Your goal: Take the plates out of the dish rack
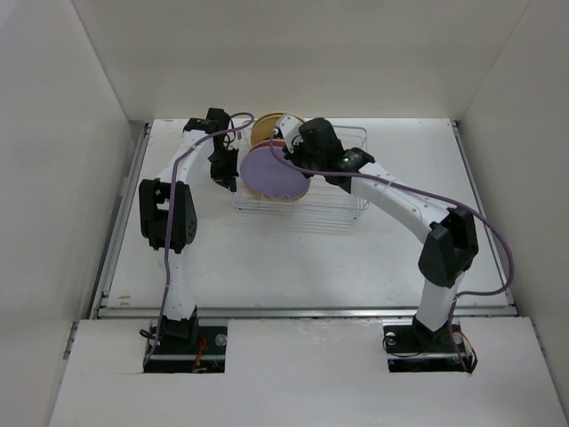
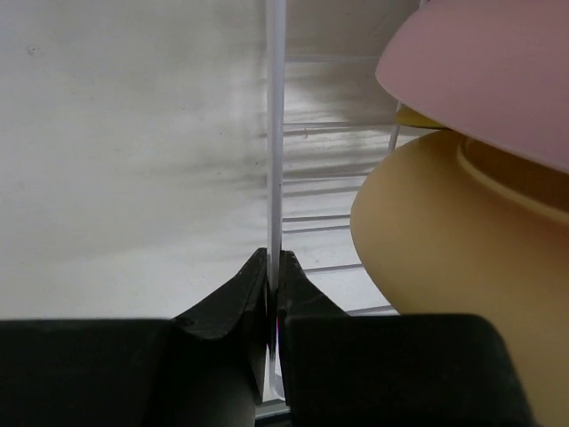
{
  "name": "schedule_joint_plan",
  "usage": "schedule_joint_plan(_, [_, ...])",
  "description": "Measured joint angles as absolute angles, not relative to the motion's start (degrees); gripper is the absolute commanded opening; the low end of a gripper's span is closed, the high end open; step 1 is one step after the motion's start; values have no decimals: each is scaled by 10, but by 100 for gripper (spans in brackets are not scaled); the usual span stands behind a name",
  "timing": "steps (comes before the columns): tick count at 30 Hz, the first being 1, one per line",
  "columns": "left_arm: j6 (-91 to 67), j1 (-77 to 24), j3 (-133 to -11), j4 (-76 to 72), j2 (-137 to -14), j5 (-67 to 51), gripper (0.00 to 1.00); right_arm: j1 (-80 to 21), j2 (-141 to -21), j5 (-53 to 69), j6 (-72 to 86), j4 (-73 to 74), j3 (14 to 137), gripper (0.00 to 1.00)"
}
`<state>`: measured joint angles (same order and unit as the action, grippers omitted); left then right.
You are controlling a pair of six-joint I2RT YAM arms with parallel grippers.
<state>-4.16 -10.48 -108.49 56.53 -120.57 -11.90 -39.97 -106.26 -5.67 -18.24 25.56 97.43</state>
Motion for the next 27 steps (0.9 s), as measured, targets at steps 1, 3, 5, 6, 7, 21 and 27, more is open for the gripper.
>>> schedule_joint_plan(1, [-48,-105,-1085,566,-1206,-117,0,-401,-1050,-65,-180,253,973,0])
schedule_joint_plan(3, [-58,-105,-1085,565,-1206,-115,0,-401,-1014,-83,-165,246,966,0])
schedule_joint_plan(5, [-67,-105,-1085,565,-1206,-111,0,-403,-960,-93,-143,238,954,0])
schedule_joint_plan(6, [-71,-105,-1085,565,-1206,-110,0,-406,-938,-97,-134,235,952,0])
schedule_joint_plan(7, [-75,-106,-1084,565,-1206,-109,0,-407,-914,-100,-124,233,951,0])
schedule_joint_plan(21, [-148,-107,-1076,551,-1205,-153,0,-410,-827,117,98,297,645,0])
schedule_joint_plan(27, [-140,-109,-1075,548,-1204,-145,1,-409,-879,142,157,316,589,4])
